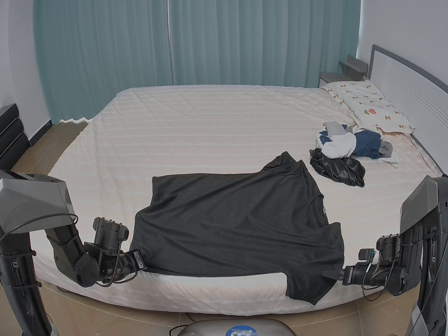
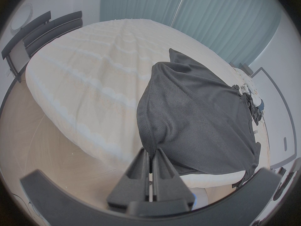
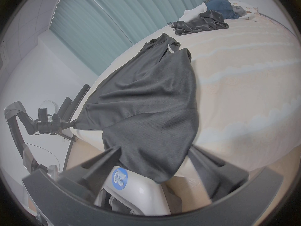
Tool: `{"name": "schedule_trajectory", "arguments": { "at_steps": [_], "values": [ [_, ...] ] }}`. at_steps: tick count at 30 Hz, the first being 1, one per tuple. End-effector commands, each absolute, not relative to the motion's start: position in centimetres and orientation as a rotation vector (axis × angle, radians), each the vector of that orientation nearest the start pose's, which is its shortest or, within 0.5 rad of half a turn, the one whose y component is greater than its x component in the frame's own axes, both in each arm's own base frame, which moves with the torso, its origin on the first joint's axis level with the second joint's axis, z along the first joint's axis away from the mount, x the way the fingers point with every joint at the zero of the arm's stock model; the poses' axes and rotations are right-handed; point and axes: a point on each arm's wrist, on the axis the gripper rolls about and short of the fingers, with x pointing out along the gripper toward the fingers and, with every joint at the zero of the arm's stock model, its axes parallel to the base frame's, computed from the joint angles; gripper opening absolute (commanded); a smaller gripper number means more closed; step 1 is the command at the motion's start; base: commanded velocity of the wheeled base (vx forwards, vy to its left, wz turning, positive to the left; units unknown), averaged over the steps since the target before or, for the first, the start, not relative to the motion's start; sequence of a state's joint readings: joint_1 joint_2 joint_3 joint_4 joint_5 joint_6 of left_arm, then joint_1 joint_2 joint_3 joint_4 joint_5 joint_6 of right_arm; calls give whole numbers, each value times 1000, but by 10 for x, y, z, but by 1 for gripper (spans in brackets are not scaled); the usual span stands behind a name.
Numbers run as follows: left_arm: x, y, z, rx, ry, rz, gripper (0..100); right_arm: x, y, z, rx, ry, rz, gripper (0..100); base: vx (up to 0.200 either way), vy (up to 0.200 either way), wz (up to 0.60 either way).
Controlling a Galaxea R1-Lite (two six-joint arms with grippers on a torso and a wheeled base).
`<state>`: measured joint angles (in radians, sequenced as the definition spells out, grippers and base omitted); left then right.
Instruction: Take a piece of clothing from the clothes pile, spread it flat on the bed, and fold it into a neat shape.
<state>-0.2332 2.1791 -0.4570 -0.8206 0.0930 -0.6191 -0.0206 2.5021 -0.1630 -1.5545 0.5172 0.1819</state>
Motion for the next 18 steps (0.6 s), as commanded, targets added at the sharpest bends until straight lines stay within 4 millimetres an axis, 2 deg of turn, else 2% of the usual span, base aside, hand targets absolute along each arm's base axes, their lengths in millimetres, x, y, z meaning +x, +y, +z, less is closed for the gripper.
{"name": "schedule_trajectory", "arguments": {
  "at_steps": [1, 14, 18],
  "values": [
    [276, -64, -18, -432, 893, 145, 0, 244, 6, -71, 375, 809, 392, 0, 0, 0, 0],
    [273, -62, -15, -430, 902, 148, 0, 244, 2, -60, 369, 776, 384, 0, 0, 0, 0],
    [272, -62, -9, -432, 895, 145, 0, 232, 0, -60, 383, 816, 367, 0, 0, 0, 0]
  ]
}}
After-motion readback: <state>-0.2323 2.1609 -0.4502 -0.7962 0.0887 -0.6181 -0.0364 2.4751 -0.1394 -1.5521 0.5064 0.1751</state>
